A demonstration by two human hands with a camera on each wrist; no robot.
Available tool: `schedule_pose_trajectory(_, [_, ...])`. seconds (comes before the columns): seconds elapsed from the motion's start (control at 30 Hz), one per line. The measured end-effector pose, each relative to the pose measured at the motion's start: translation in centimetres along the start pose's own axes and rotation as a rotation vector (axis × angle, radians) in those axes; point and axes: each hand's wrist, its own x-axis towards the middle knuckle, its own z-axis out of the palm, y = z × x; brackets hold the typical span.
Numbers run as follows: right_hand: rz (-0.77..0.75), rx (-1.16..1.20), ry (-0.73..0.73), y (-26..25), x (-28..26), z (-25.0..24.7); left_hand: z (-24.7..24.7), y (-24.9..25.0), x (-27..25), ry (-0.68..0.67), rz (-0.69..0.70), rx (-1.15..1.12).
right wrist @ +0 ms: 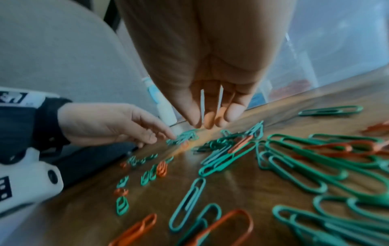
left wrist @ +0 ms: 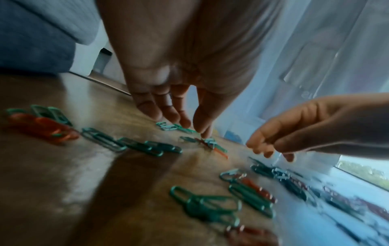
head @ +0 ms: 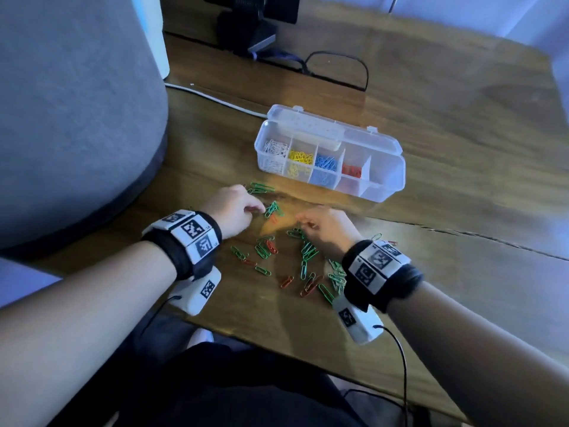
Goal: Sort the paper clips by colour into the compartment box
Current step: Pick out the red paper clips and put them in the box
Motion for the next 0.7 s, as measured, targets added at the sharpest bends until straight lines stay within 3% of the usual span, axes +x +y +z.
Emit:
schedule_pose_trajectory(0.07, [-0.113,-0.132,-0.079,-0.3,1.1,1.4,0.4,-0.8,0.0,-0.039,0.015,0.066])
schedule_pose_trajectory(0.13, [-0.118,-0.281,-0.156,-0.4,1.7,2.2,0.5,-1.5,0.0,-0.035,0.001,0.097])
schedule_pose_trajectory(0.23, [-0.111,-0.41,-0.14,-0.1,1.7,2.1,0.2,-2.7,-0.2,-0.015,-0.026,0.078])
schedule_pose_trajectory(0.4, [-0.13,-0.211,-0.079,0.9,1.0,1.3,-0.4,-3.8,-0.8,0.09,-0.024,0.026])
schedule_pose_trajectory(0.5, [-0.057,-0.159,-0.017,-0.1,1.1,1.1,0.0,-2.5,-0.9,0.123,0.039,-0.004])
schedule_pose_trajectory(0.7, [0.075,-0.175,-0.02,-2.1,2.2,2.1,1.8,0.3,-1.3,-0.053,0.161,0.015])
